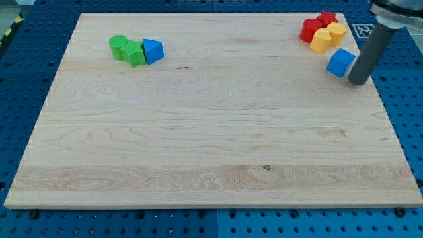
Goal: Push blue cube at the bottom of yellow blocks
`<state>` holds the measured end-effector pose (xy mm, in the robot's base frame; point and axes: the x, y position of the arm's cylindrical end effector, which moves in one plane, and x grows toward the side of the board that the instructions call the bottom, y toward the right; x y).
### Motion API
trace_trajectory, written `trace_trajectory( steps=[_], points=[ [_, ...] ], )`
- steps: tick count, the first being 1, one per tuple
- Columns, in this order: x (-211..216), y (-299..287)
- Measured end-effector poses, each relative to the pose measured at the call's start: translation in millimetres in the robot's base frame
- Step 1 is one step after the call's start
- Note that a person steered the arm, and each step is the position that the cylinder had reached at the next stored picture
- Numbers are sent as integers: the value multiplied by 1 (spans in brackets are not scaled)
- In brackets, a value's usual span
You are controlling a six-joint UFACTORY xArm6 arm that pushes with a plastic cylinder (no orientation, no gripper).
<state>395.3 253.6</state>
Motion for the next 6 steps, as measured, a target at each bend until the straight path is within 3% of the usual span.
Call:
trace_trajectory(
  steps=[4, 6],
  points=[
    [-4, -35],
    [-7, -9]
  ],
)
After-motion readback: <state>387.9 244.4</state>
